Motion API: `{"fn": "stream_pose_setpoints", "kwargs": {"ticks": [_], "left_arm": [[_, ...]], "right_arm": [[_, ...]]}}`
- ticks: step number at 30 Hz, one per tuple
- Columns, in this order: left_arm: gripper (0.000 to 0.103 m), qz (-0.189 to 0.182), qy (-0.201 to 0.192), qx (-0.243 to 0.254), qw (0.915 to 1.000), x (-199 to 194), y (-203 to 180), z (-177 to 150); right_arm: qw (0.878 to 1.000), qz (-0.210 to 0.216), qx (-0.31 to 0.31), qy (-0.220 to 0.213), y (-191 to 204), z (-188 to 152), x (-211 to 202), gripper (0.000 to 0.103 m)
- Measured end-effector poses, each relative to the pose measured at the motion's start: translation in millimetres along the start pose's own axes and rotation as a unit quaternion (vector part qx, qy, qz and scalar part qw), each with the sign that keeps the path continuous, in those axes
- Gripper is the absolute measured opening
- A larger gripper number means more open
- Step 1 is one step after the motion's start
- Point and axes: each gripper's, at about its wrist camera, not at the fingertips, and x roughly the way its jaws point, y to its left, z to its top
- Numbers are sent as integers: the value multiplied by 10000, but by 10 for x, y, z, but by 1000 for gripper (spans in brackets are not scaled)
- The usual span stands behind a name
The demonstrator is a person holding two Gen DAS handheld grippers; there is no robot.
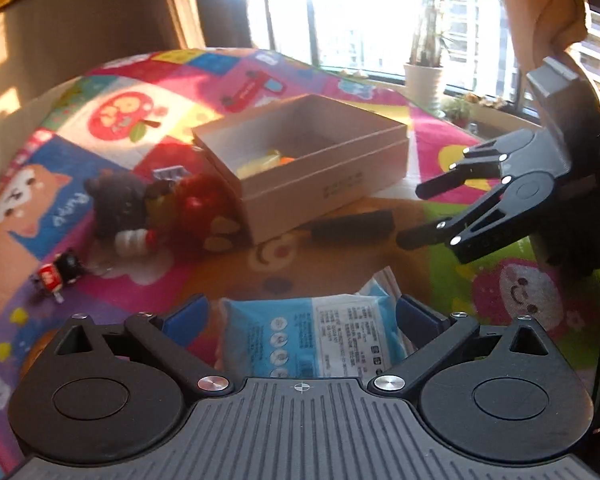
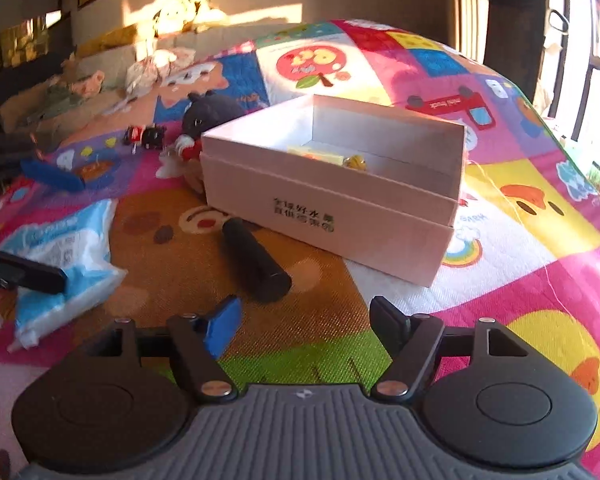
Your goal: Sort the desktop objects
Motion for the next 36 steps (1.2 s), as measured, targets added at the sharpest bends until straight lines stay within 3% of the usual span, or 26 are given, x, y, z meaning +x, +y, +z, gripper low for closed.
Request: {"fn": "stream_pose_setpoints", "kwargs": {"ticks": [4, 6, 8, 10, 13, 15, 18, 20, 21, 24, 25, 27, 29, 30, 31, 33, 36], "left_arm": [[103, 172, 120, -362, 9991, -203, -39, -152], [103, -234, 206, -725, 9969, -294, -74, -267], [103, -924, 343, -1055, 9895, -312, -137, -369], [103, -1288, 386, -1084, 9850, -255, -219, -397], [103, -1410, 307, -1044, 9840, -55, -314, -296], [103, -1422, 95, -1203, 9824, 63, -313, -185], [103, -1604, -144, -1646, 9731, 239, -288, 21], [103, -1937, -206, -1370, 9712, 242, -391, 125], [103, -1956, -266, -1088, 9743, 179, -462, 151], [103, -1466, -528, -483, 9866, -57, -579, 190], [103, -1120, -570, -453, 9910, -102, -574, 200], [103, -4, -461, -453, 9979, -97, -576, 203], [103, 1020, -143, -596, 9929, 100, -502, 204], [103, 1230, 34, -732, 9897, 212, -448, 197], [103, 1306, 181, -913, 9871, 306, -386, 190], [103, 1100, 231, -1202, 9864, 429, -281, 165], [99, 1031, 217, -1273, 9863, 504, -244, 145]], "right_arm": [[9999, 5, 101, -19, -2, 22, 24, 72], [9999, 16, 114, -68, -8, 15, 11, 73], [9998, -3, 158, -85, -21, 9, 12, 74], [9996, -26, 250, -109, -45, 11, 12, 75], [9987, -138, 437, -202, -97, 23, -20, 77], [9973, -290, 592, -333, -145, 18, -72, 84], [9934, -544, 875, -504, -268, -11, -138, 87], [9901, -731, 1095, -488, -367, -41, -148, 87], [9884, -806, 1207, -456, -419, -62, -146, 87], [9839, -810, 1557, -350, -571, -130, -124, 87], [9824, -756, 1674, -344, -611, -138, -118, 87], [9813, -740, 1743, -348, -626, -137, -105, 89], [9833, -715, 1634, -356, -591, -136, -96, 89], [9845, -716, 1553, -390, -565, -136, -106, 89], [9856, -728, 1466, -423, -531, -137, -117, 89], [9876, -773, 1274, -500, -456, -136, -148, 89], [9930, -569, 904, -500, -308, -90, -181, 87]]}}
